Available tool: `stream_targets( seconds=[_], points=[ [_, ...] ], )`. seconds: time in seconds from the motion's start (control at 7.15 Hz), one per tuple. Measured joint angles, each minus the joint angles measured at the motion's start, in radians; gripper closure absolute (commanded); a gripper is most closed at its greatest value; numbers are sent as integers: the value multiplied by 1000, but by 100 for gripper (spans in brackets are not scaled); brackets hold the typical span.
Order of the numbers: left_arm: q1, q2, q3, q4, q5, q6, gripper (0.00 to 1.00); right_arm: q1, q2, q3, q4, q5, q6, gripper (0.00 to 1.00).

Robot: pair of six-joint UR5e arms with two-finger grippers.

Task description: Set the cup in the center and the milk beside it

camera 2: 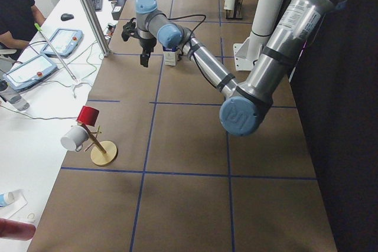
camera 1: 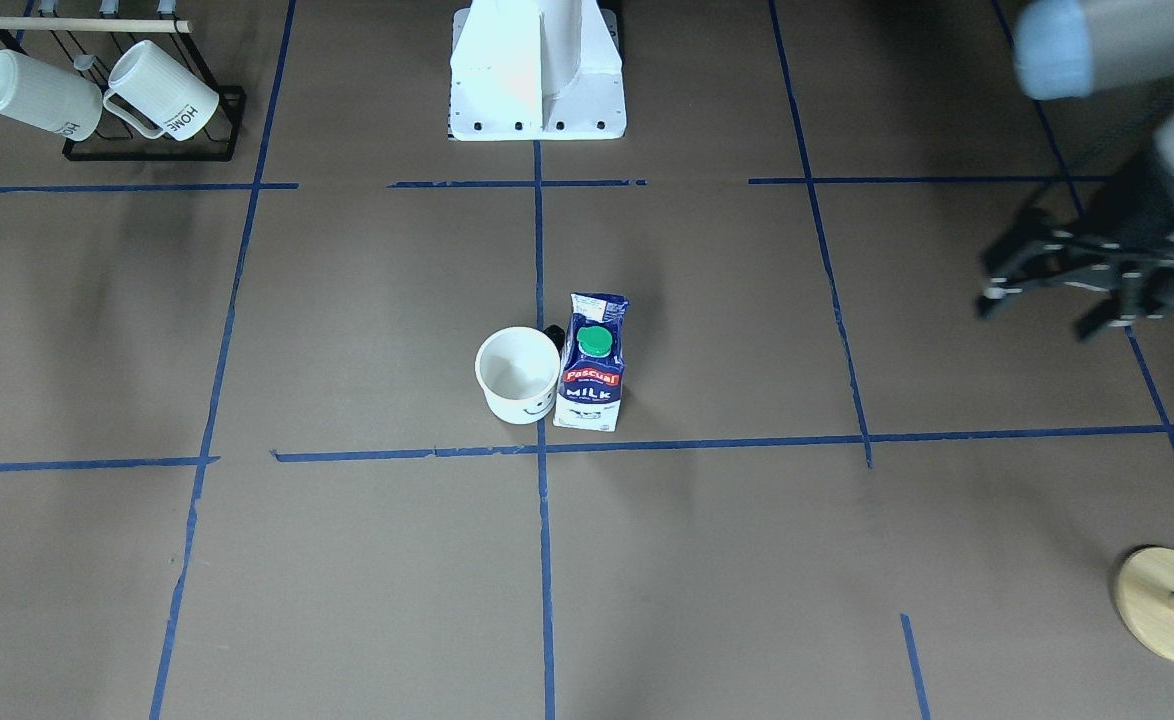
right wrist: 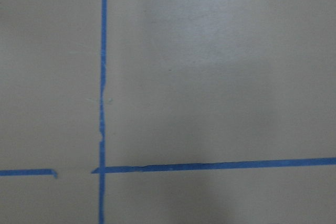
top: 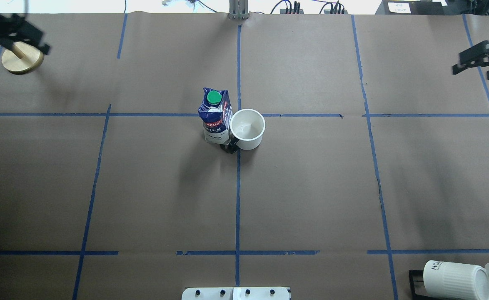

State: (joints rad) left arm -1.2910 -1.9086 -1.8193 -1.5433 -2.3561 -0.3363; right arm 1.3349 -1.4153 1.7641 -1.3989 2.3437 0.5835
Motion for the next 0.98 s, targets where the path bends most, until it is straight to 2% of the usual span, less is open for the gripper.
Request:
stream_targets(
  seconds=[0.28, 0.56, 0.7, 0.98],
  points=[
    [-176, 78, 137, 25, -11, 367, 0, 137, -10, -7, -216, 8, -362, 0],
    [-294, 83, 295, 111, -9, 609, 0, 246, -3, -56, -408, 17, -662, 0],
    [-324, 84, 333, 156, -10, 644, 0, 271, -1, -92, -448, 30, -726, 0],
    [-341, 85, 346, 200, -13, 618, 0, 276, -7, -122, -463, 47, -748, 0]
  ],
)
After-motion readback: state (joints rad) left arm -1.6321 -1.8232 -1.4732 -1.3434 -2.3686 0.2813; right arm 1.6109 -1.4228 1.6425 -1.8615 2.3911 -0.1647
